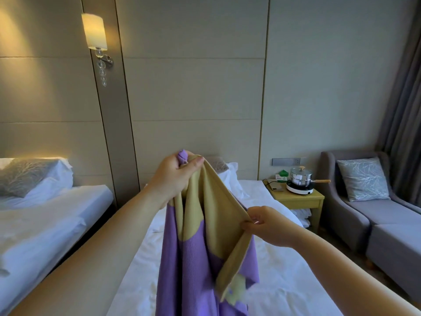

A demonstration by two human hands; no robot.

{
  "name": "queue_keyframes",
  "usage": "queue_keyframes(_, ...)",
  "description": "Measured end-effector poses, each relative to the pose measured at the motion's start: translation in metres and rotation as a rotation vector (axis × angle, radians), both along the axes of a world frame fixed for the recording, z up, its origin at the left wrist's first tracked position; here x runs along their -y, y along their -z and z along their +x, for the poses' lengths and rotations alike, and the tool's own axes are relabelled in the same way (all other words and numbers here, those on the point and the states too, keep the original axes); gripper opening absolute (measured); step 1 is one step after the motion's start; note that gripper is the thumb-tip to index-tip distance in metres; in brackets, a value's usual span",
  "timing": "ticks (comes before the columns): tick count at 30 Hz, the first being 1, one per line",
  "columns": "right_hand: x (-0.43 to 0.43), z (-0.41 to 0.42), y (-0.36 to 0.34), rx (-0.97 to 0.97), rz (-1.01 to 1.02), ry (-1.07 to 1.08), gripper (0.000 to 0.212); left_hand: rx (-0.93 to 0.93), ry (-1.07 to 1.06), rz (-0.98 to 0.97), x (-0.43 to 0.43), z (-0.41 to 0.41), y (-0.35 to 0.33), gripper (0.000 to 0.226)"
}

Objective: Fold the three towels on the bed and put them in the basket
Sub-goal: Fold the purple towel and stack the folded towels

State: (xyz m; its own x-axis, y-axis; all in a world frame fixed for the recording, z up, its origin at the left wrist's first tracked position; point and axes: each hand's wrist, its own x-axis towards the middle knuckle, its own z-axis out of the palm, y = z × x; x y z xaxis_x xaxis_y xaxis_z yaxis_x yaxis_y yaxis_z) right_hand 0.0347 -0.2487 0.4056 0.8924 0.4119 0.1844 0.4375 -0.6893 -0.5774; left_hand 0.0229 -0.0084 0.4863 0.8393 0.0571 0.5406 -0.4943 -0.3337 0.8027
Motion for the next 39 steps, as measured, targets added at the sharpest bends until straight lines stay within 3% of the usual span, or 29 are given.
queue_keyframes(9, 0.018, 0.007, 0.013, 0.024, -0.104, 0.084, 0.029, 0.026, -0.199, -0.172, -0.049, -0.005, 0.000, 0.019)
queue_keyframes(13, 0.023, 0.004, 0.011, 0.021, 0.061, 0.106, 0.017, -0.047, -0.289, -0.208, -0.072, 0.002, 0.016, 0.020)
queue_keyframes(17, 0.013, 0.001, 0.001, 0.033, 0.273, 0.184, 0.035, -0.189, -0.327, -0.227, -0.079, 0.010, 0.038, 0.034)
queue_keyframes(22, -0.004, -0.008, -0.023, 0.032, 0.492, 0.231, 0.030, -0.249, -0.441, 0.016, -0.074, 0.014, 0.063, 0.027)
queue_keyframes(26, -0.016, -0.013, -0.036, -0.207, 0.565, 0.237, 0.016, -0.419, -0.508, 0.374, -0.064, 0.017, 0.077, 0.042)
queue_keyframes(30, -0.025, -0.017, -0.030, -0.312, 0.731, 0.166, 0.004, -0.248, -0.413, 0.505, -0.050, 0.009, 0.082, 0.031)
queue_keyframes(33, -0.028, -0.018, -0.026, -0.383, 0.860, 0.099, 0.015, -0.130, -0.375, 0.582, -0.047, 0.004, 0.079, 0.030)
queue_keyframes(39, -0.029, -0.023, -0.026, -0.554, 0.974, -0.093, 0.035, -0.176, -0.225, 0.742, -0.033, -0.004, 0.073, 0.036)
